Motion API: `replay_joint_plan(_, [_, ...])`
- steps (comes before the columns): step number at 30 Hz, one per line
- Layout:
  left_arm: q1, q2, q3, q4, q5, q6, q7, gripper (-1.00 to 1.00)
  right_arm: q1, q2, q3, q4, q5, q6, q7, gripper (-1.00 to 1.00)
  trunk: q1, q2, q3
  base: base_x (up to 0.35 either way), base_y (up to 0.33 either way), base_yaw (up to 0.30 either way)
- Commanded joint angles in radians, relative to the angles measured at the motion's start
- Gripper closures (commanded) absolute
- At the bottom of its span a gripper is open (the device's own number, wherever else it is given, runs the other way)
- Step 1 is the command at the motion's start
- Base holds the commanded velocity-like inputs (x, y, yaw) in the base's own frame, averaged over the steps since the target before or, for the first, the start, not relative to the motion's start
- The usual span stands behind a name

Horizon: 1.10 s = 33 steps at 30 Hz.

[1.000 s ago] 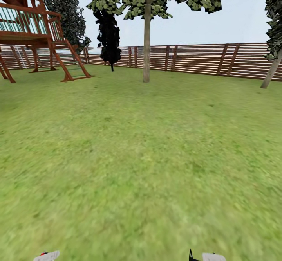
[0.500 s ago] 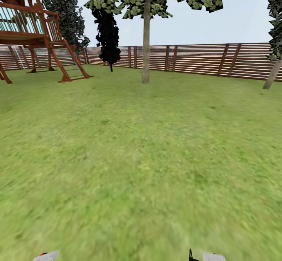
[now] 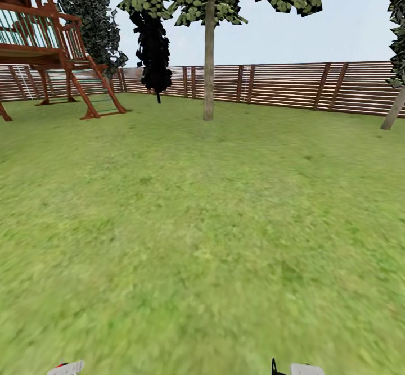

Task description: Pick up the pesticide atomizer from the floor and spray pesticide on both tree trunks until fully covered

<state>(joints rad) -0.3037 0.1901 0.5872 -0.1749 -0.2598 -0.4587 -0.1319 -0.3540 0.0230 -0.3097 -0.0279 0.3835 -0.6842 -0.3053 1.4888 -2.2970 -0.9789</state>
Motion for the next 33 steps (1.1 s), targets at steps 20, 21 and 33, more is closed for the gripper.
replay_joint_plan(20, [0.008, -0.004, -0.001, -0.001, 0.001, -0.001, 0.000, 1.00, 0.000, 0.000, 0.000, -0.001, 0.000, 0.000, 0.000, -1.00, 0.000, 0.000, 0.000, 0.338, -0.084, 0.000])
replay_joint_plan(21, [0.008, -0.004, -0.001, -0.001, 0.001, -0.002, 0.000, 1.00, 0.000, 0.000, 0.000, -0.001, 0.000, 0.000, 0.000, -1.00, 0.000, 0.000, 0.000, 0.338, -0.084, 0.000])
replay_joint_plan(33, [0.008, -0.005, -0.002, -0.001, 0.001, -0.001, 0.000, 1.00, 0.000, 0.000, 0.000, 0.000, 0.000, 0.000, 0.000, -1.00, 0.000, 0.000, 0.000, 0.338, -0.084, 0.000])
